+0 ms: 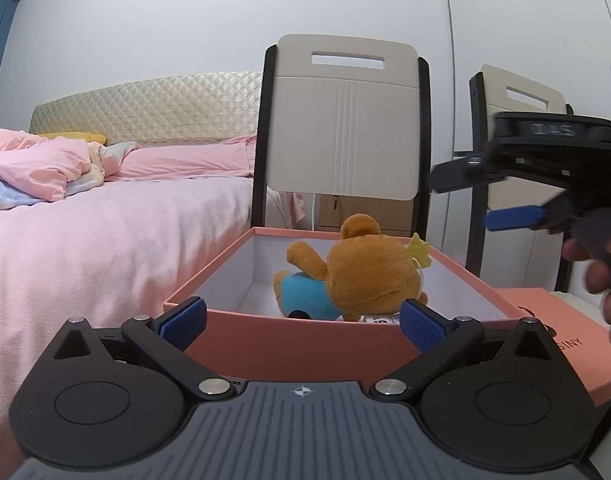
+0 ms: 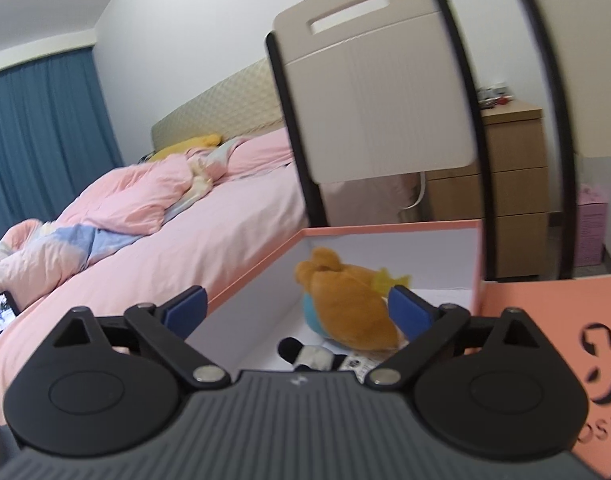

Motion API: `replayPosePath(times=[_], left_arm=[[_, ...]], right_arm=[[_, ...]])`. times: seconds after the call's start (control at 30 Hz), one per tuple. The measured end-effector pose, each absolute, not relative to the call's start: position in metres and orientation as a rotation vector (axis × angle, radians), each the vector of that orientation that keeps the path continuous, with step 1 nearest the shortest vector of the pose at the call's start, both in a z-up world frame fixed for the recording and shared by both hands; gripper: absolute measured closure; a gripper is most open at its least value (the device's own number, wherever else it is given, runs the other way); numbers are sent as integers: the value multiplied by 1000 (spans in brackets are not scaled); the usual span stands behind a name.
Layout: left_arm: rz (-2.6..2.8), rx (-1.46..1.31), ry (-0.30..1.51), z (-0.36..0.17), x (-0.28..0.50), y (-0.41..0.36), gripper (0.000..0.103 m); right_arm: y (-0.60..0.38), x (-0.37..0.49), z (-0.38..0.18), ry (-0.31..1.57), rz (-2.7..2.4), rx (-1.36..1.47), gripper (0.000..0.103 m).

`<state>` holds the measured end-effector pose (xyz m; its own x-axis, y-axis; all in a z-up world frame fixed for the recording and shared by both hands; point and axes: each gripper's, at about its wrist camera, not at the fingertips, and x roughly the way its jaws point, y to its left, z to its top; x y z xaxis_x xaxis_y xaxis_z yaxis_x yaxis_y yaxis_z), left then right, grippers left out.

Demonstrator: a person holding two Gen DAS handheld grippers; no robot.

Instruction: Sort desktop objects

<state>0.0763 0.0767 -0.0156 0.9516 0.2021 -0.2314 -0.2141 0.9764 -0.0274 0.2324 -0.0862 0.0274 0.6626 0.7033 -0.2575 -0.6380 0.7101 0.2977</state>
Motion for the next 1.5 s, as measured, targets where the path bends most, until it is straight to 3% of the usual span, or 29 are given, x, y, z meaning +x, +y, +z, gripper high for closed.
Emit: replayPosePath(times=[0.03,0.7,1.5], left_arm=[[207,-51,228,-15,76,76,0],[159,-20,230,-20,73,58,0],[118,-15,303,-36,82,46,0]], right_arm=[[-92,227,26,359,750,190,0],[-143,113,-39,214,484,115,0],[-231,117,-28,240,329,179,0]])
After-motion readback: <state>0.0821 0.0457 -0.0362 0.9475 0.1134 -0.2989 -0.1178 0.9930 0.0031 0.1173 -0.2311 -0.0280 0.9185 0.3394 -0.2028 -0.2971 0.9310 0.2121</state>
